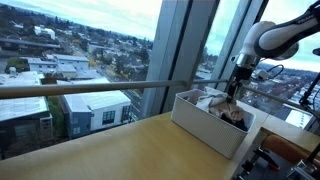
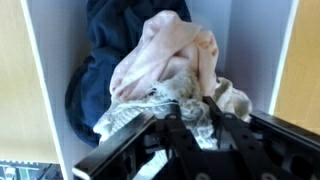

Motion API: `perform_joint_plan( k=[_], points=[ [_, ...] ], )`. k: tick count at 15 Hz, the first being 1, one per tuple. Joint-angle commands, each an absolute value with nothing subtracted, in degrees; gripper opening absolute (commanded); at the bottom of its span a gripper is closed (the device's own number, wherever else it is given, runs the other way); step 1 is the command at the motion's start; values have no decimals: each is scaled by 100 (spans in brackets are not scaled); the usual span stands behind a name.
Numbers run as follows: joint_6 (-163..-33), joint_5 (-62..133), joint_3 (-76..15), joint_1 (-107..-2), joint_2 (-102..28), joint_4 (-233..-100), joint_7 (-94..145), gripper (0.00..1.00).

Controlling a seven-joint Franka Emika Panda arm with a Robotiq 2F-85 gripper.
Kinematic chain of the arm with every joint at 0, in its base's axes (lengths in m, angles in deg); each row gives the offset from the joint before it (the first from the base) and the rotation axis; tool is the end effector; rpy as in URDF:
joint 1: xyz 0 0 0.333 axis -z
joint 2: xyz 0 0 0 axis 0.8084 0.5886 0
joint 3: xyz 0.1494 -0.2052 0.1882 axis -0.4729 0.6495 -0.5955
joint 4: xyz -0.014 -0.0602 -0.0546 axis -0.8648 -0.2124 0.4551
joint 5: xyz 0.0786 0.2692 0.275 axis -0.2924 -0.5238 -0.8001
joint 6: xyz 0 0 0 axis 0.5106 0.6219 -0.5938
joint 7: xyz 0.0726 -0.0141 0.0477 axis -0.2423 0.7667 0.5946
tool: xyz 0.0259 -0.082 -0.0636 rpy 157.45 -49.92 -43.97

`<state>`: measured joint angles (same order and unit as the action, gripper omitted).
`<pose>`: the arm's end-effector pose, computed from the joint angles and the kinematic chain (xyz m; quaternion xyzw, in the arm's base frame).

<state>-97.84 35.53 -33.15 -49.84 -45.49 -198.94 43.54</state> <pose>0.5508 -0.0534 0.3289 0.9955 0.0915 0.0072 0.0226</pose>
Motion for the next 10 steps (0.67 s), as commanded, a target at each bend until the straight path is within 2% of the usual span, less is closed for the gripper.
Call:
perform_joint_plan(
  k=[1,6,7,9,10],
  points=[
    [-9743,3602,-3360,-5113,-4926,-19880,4164,62],
    [-9947,3531,-3624,-5488,-5503,-20187,3734,98],
    [-9776,3561,-3516,-5389,-5233,-19904,3926,80],
    [-9774,3561,-3614,-5519,-5383,-20013,3757,96],
    [-9788,3561,-3629,-5536,-5406,-20051,3731,99]
  ],
)
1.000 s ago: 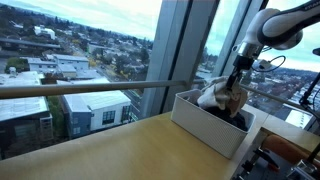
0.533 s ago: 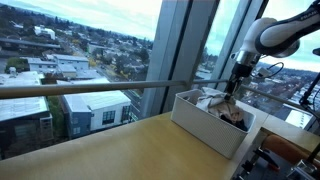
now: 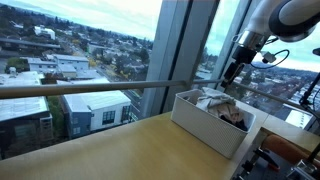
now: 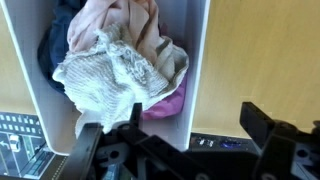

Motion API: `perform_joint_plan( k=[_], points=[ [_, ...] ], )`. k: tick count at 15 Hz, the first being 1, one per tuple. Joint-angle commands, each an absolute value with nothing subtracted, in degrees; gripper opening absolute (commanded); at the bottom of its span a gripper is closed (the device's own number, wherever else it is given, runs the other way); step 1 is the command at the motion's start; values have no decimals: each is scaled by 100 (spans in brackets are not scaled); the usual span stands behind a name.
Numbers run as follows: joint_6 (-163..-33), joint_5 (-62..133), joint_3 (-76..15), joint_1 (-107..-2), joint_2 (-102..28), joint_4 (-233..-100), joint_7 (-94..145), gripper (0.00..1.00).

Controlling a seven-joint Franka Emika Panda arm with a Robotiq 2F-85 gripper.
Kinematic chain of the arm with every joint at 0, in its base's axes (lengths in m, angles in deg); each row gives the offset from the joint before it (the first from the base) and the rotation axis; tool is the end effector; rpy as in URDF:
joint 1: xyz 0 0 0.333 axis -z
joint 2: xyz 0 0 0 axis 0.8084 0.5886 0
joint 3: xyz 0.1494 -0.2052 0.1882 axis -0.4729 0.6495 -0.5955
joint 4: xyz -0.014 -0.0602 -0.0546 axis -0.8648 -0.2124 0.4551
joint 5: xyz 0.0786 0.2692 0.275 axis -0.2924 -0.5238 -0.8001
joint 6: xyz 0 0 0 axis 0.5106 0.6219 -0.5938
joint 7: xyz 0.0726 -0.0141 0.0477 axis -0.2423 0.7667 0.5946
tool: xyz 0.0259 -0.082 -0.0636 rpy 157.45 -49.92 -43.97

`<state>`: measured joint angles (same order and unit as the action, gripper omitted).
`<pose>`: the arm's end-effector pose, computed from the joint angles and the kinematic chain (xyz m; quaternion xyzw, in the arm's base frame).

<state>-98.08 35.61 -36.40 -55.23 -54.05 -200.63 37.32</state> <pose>0.5402 0.0292 0.3980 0.9909 0.1114 0.0720 0.0240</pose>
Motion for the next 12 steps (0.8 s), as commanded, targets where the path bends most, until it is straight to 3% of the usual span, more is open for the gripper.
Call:
perform_joint_plan(
  k=[1,12],
  points=[
    [-9808,3561,-3626,-5532,-5408,-20069,3729,99],
    [-9851,3561,-3613,-5516,-5408,-20112,3729,99]
  ],
)
